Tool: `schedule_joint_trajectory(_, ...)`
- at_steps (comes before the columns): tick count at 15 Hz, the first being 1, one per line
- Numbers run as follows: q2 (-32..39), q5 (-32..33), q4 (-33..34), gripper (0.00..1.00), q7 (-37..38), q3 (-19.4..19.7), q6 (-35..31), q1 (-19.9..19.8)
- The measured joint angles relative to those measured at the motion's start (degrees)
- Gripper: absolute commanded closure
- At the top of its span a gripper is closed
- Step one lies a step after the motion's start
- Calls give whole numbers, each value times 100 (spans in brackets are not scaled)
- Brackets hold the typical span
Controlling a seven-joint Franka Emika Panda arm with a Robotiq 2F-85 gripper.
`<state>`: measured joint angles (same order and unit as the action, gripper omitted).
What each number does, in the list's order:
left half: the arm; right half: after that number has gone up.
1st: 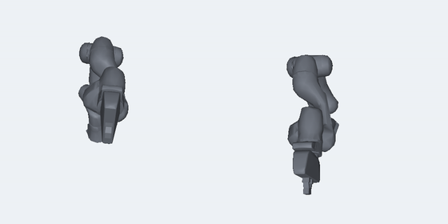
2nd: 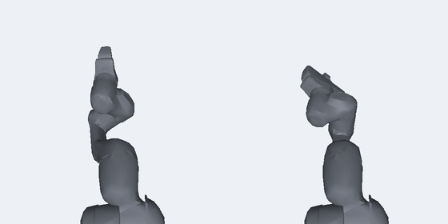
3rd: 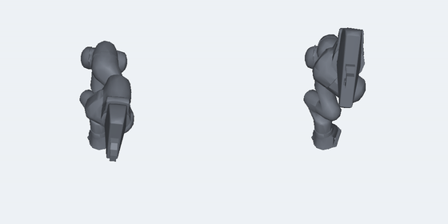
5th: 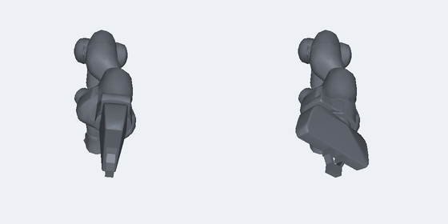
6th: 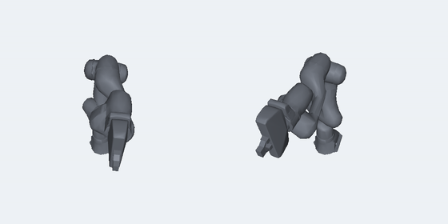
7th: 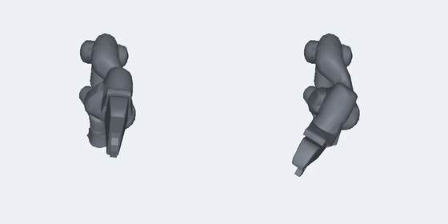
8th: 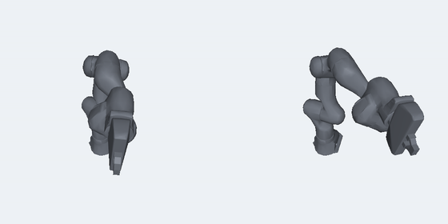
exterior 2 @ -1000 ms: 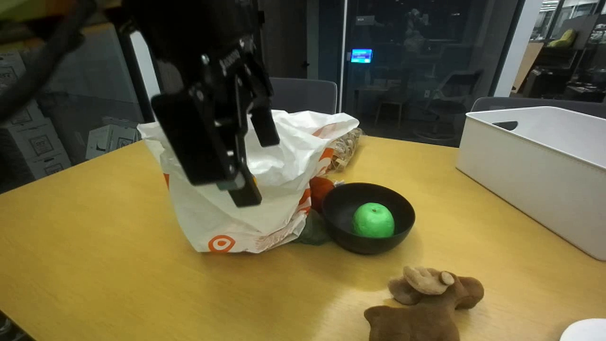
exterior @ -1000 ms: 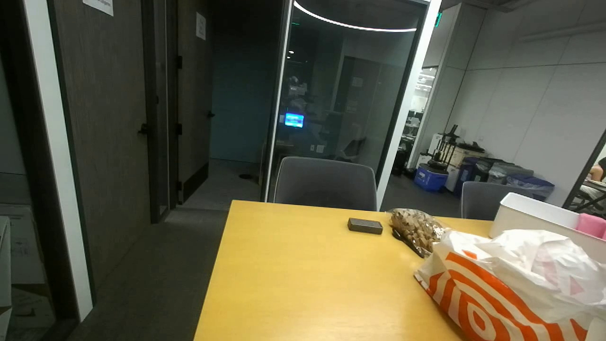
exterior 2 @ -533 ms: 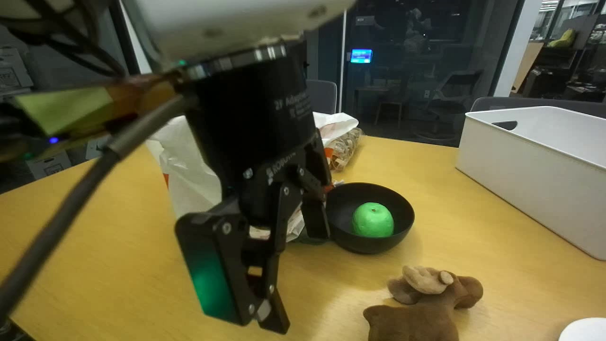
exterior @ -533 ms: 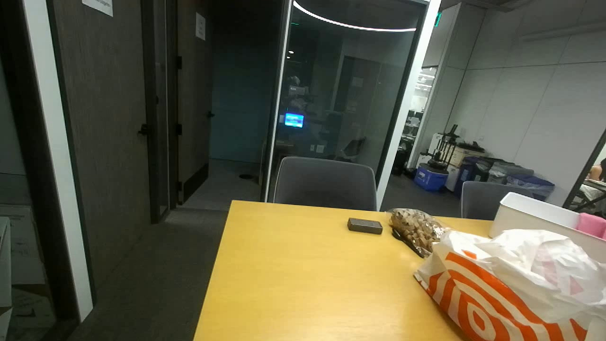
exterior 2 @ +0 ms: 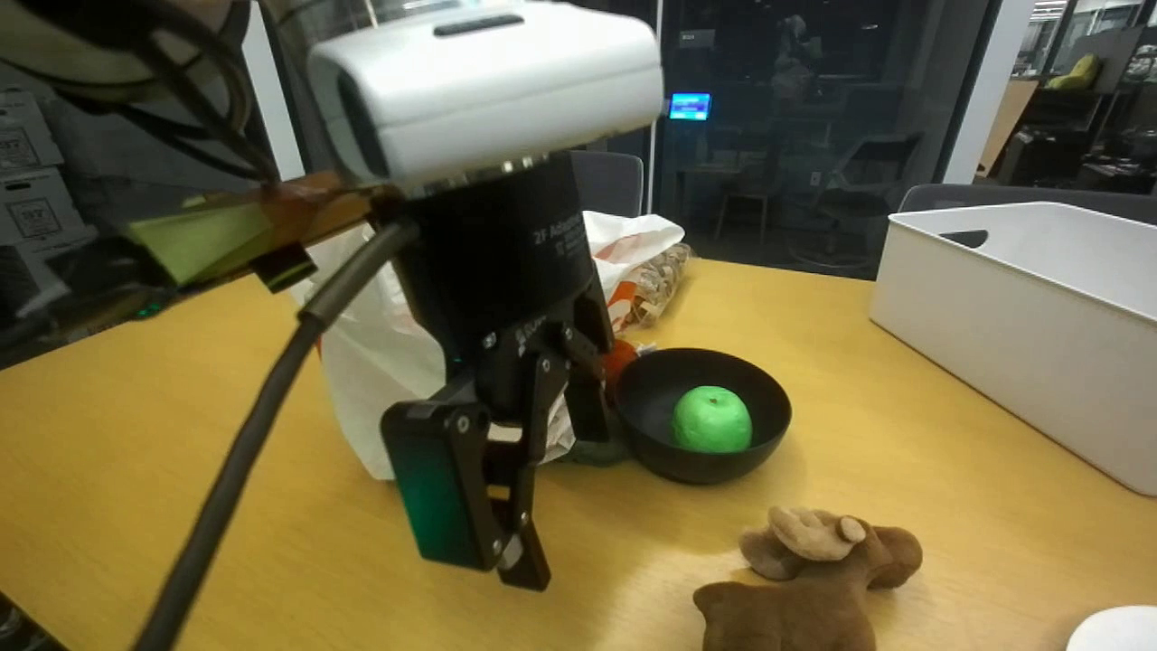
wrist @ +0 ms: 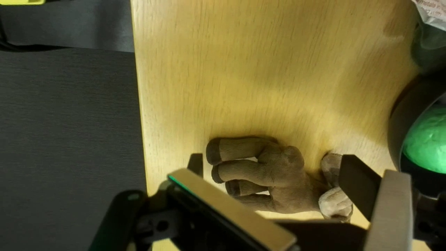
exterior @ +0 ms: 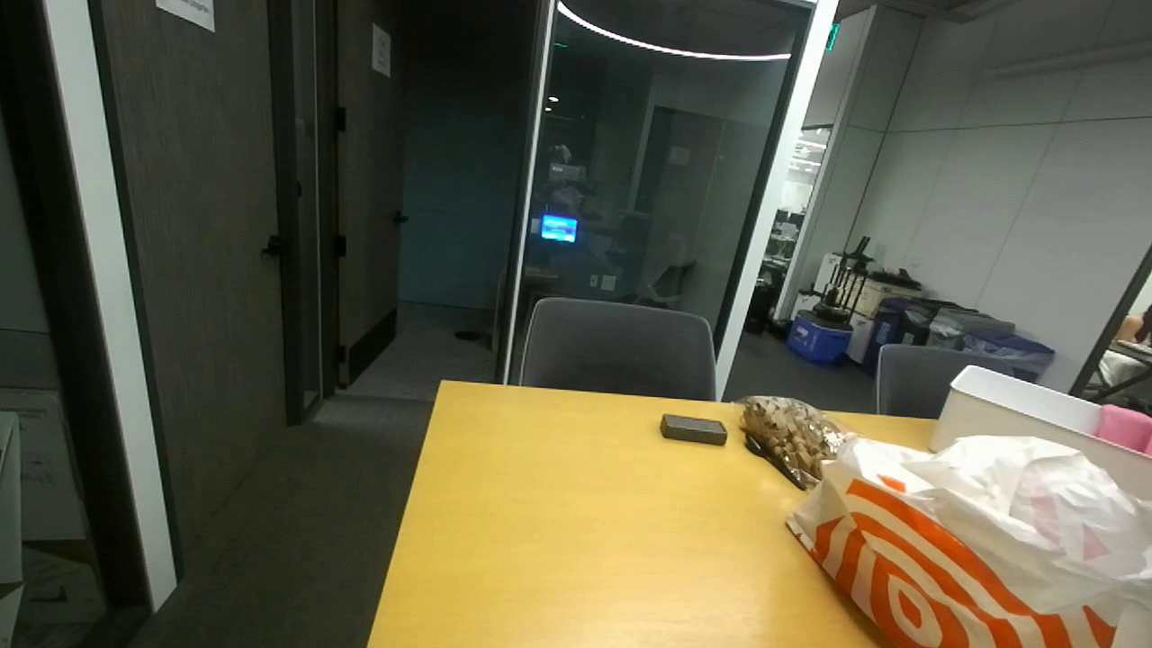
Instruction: Put the moose toy in the plastic
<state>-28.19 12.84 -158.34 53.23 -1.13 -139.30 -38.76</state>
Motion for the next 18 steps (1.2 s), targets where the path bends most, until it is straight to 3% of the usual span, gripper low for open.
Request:
schedule_joint_trajectory(4,385,594,246,0,534,-66,-29,-19)
schedule_joint_trajectory(8,1300,1732,713,0,1281,-6,-261,-118)
schedule_joint_trajectory(11,2147,2203,1027,0,1496,298,-679,-19)
schedule_joint_trajectory(14,2916,2229,1286,0,1506,822,-1221,262)
schedule_joint_trajectory(15,3145,2255,1367,20,1546,1017,-1448,371)
schedule_joint_trajectory(18,3702,2294,1549,42,1703,1646,-2240,774)
